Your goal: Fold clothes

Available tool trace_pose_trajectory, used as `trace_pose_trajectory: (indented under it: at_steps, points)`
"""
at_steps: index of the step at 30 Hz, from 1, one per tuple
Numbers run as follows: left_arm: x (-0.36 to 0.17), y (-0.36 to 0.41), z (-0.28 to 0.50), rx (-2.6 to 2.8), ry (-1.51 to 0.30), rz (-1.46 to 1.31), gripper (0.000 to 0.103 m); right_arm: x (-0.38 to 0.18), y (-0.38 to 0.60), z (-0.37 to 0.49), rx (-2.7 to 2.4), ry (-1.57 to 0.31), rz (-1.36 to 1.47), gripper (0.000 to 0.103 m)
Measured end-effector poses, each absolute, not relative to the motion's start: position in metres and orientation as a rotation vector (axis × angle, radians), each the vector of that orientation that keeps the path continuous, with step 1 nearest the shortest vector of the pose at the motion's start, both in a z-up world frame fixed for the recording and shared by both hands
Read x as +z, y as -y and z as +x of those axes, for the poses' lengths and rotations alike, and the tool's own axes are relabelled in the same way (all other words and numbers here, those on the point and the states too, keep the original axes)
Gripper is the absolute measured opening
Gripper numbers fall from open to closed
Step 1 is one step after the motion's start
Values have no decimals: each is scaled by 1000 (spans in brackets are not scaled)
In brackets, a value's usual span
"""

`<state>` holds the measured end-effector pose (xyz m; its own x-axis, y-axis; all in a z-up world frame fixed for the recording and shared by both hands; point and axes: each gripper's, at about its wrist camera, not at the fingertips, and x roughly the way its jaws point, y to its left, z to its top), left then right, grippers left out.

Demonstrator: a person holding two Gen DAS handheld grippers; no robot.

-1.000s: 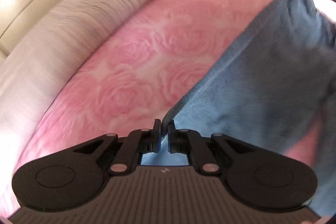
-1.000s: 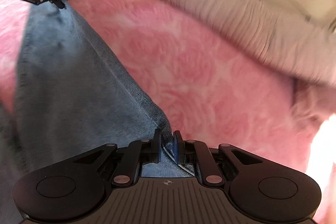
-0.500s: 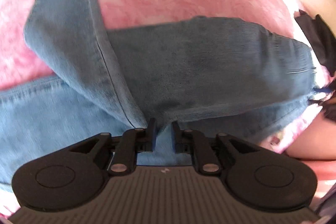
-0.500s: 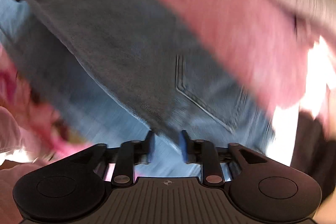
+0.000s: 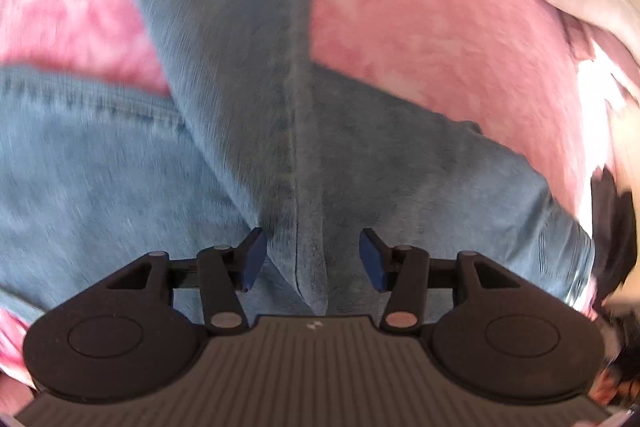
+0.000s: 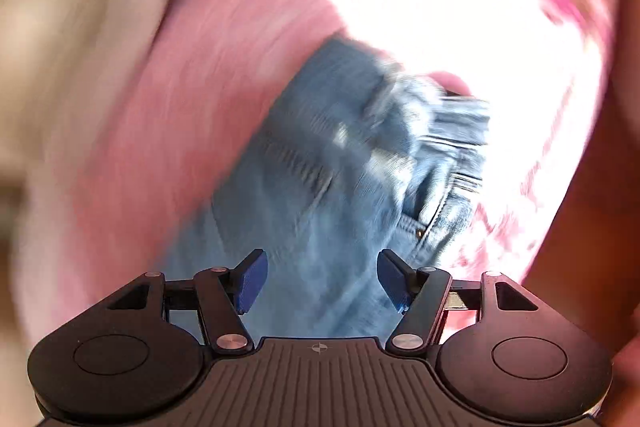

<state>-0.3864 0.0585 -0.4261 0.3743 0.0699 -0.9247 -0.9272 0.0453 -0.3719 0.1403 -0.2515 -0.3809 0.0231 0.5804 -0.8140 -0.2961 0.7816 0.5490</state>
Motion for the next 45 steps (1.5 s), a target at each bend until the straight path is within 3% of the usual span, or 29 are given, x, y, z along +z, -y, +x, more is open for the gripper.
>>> trace_pose_trajectory:
  at_steps: [9, 13, 15, 16, 17, 20, 26, 42, 45]
  points:
    - [-446, -38, -387, 1002, -815, -1352, 45, -408, 276, 176, 571, -1297, 520, 64]
    - [-449, -31, -383, 1033, -779, -1341, 42, -419, 269, 189, 594, -1281, 504, 64]
    - [-451, -29, -382, 1052, -769, -1329, 29, -429, 263, 195, 607, -1279, 478, 61]
    - [-451, -28, -382, 1062, -770, -1306, 12, -432, 263, 199, 611, -1287, 460, 41]
    - [-448, -26, -383, 1071, -763, -1284, 3, -434, 261, 199, 610, -1299, 427, 18]
    - [-432, -17, -391, 1087, -705, -1217, 2, -423, 255, 198, 680, -1262, 322, 10]
    - [-409, 28, -416, 1127, -638, -1110, 3, -369, 280, 180, 841, -1160, 254, 8]
    - [-446, 68, -392, 1222, -751, -940, 7, -419, 306, 180, 769, -1248, 102, 9]
    - [-447, 73, -384, 1234, -809, -874, 12, -425, 298, 178, 736, -1249, 9, 19]
